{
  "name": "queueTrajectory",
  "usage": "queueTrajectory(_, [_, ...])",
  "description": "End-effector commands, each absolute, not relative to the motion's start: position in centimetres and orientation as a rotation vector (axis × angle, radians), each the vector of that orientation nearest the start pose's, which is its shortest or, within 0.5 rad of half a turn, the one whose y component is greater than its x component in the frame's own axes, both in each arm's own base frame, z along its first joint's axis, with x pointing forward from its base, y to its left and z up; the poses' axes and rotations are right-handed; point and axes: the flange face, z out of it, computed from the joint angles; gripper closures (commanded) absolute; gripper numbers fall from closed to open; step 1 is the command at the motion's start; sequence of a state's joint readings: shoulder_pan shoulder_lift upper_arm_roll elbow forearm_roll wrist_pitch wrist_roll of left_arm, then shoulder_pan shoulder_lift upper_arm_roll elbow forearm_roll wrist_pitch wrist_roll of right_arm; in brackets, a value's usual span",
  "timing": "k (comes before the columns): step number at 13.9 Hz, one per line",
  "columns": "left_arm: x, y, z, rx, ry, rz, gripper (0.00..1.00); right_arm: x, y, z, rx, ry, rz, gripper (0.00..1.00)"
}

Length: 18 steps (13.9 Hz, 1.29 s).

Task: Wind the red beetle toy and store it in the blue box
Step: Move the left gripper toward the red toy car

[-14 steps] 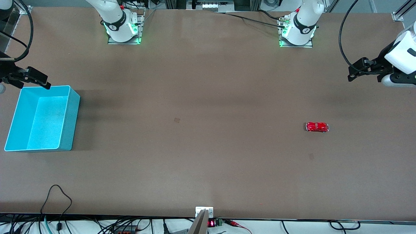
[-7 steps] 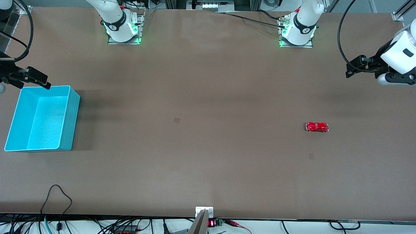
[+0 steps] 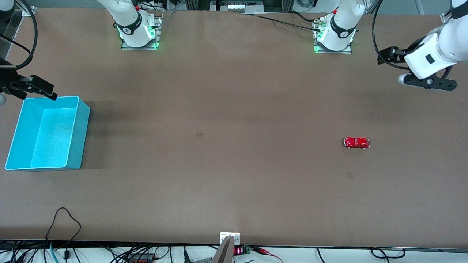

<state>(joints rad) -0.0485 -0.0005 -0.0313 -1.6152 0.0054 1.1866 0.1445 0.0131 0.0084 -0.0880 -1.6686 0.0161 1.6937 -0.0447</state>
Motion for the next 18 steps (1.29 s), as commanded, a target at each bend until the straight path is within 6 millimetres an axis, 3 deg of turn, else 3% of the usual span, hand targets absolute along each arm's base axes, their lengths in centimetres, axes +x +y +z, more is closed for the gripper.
queueTrajectory(1, [51.4, -4.3, 57.0, -3.042, 0.761, 0.736, 0.0, 56.2, -4.2, 58.5, -3.134, 0.066, -0.022, 0.0])
queueTrajectory(4, [54.5, -2.4, 52.1, -2.965, 1.248, 0.625, 0.0, 56.2, -4.2, 58.5, -3.134, 0.069, -0.022, 0.0])
queueTrajectory(6, [56.1, -1.0, 48.4, -2.805, 1.529, 0.55, 0.0, 56.2, -4.2, 58.5, -3.134, 0.066, -0.025, 0.0])
queueTrajectory(8, [58.1, 0.6, 43.3, -2.683, 1.758, 0.465, 0.0, 56.2, -4.2, 58.5, -3.134, 0.069, -0.027, 0.0])
queueTrajectory(10, [60.3, 0.9, 38.4, -2.535, 1.964, 0.427, 0.0, 56.3, -4.4, 58.3, -3.134, 0.074, -0.022, 0.0])
queueTrajectory(15, [62.3, 1.1, 29.7, -2.21, 2.277, 0.363, 0.0, 56.4, -4.3, 58.4, -3.133, 0.071, -0.025, 0.0])
queueTrajectory(18, [60.6, 2.9, 25.5, -2.182, 2.257, 0.236, 0.0, 56.3, -4.3, 58.3, -3.133, 0.071, -0.022, 0.0])
